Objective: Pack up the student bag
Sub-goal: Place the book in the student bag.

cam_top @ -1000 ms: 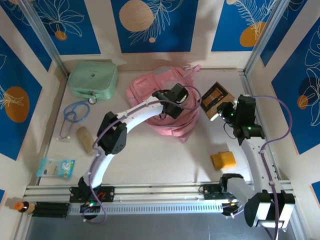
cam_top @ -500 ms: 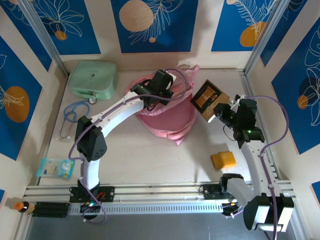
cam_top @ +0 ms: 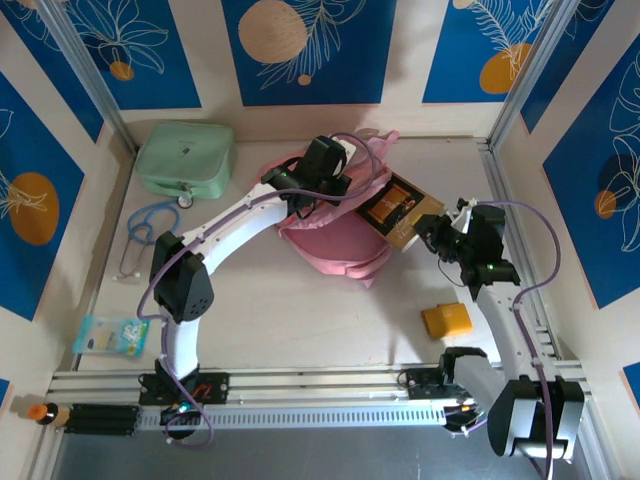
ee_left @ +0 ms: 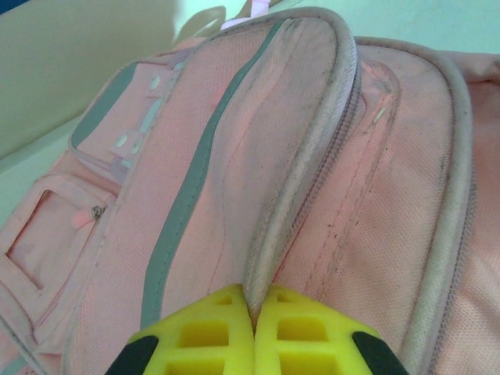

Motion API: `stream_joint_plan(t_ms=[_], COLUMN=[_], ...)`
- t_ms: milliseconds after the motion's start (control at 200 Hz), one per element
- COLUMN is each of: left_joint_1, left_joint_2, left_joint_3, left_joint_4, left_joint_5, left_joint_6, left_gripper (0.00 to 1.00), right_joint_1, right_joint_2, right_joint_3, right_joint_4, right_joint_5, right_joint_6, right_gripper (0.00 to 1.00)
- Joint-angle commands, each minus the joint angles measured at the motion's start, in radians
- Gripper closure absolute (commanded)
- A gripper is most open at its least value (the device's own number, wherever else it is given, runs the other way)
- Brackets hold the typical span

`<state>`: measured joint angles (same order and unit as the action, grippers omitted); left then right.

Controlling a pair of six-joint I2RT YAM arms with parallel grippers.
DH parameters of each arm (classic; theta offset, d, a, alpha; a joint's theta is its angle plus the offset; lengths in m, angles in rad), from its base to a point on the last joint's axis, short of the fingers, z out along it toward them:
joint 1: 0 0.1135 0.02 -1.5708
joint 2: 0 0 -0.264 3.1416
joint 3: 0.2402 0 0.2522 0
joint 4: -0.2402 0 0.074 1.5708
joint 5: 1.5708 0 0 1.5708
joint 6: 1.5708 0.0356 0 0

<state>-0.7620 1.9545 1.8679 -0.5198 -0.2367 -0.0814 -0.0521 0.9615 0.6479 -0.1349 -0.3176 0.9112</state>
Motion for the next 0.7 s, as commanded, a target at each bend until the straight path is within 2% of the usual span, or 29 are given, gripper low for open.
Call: stream_joint_plan(t_ms=[0, 90, 215, 490, 695], left_joint_1=[-0.005, -0.004, -0.005, -0.004, -0.003], left_joint_2=[-0.057, -0.059, -0.065, -0.086, -0.093], left_joint_3=[0.019, 0.019, 0.018, 0.008, 0.007], left_joint_4=[0.120, 0.116, 0.106, 0.093, 0.087], left_joint_5=[0.036, 0.041, 0.042, 0.051, 0.050], left_joint_6=[-0.030, -0.032, -0.034, -0.039, -0.037], left_gripper=[1.00, 1.00, 1.00, 1.00, 1.00], right_joint_1=[0.013, 0.039, 0.080, 0.149, 0.157], right_joint_2=[0.057, 0.120, 0.182, 0.300, 0.280], right_joint_3=[-0.051, -0.067, -0.031, 0.086, 0.111], right_joint_4=[0.249, 0.429, 0.539, 0.552, 0.579], right_joint_5=[-0.202, -0.255, -0.242, -0.148, -0.110], right_joint_6=[0.175, 0.307, 0.371, 0.369, 0.332], right_gripper=[0.97, 0.97, 0.97, 0.98, 0.98])
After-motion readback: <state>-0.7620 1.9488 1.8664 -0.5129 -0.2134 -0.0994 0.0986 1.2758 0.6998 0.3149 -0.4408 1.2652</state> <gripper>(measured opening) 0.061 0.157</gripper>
